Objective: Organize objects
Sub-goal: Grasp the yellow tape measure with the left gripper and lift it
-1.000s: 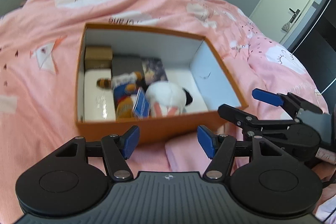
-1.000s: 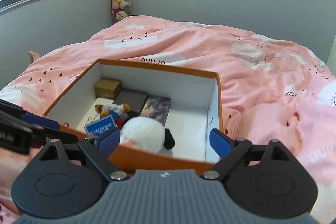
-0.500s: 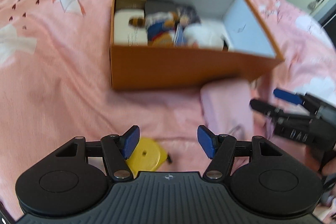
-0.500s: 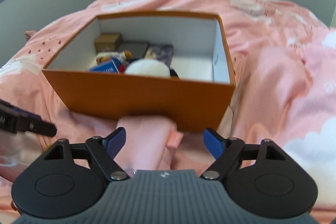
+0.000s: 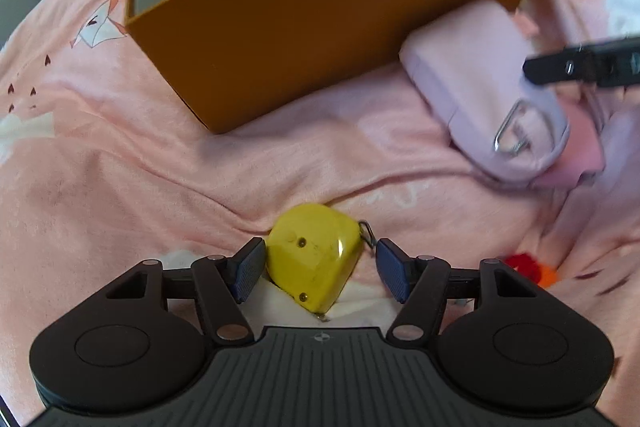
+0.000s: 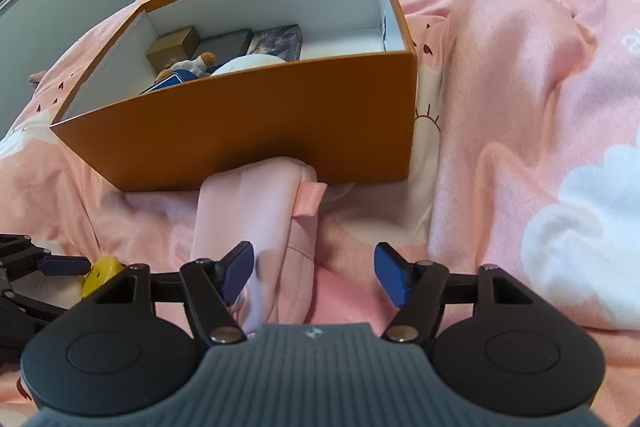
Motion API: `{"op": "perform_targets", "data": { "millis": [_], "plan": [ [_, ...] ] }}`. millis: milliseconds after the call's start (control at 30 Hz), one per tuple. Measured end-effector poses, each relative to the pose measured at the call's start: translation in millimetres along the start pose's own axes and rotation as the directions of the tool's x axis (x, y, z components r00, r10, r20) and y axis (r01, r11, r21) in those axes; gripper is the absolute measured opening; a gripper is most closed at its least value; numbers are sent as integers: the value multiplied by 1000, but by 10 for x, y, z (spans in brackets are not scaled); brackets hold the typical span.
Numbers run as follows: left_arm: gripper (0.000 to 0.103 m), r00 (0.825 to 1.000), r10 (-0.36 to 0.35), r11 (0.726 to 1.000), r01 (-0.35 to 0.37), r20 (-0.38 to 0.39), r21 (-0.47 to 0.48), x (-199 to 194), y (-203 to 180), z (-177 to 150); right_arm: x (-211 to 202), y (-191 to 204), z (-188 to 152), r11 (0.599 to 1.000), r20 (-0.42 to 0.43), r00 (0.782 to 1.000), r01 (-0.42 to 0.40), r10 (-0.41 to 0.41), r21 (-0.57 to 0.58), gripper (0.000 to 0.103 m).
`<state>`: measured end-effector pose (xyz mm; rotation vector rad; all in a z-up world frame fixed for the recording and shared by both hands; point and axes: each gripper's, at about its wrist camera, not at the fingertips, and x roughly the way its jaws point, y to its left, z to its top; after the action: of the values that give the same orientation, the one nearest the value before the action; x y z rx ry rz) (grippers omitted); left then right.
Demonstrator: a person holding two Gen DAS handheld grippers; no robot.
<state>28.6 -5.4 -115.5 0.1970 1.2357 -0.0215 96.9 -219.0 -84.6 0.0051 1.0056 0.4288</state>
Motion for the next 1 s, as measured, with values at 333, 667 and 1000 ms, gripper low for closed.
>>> {"op": "perform_targets", "data": {
  "millis": [333, 667, 1000],
  "plan": [
    [49, 999, 36, 999, -36, 1, 2, -16, 38, -47, -10, -59, -11, 1000, -5, 1000, -11, 12, 29, 66],
    [25, 990, -92, 985, 106, 105, -138, -360, 286, -71, -257, -68, -25, 980, -88, 977, -187, 192, 63, 44],
    [22, 960, -245, 945, 268, 139, -186, -420, 211, 16, 245, 339, -268, 944, -450, 834, -319, 320, 82, 43]
  ]
}}
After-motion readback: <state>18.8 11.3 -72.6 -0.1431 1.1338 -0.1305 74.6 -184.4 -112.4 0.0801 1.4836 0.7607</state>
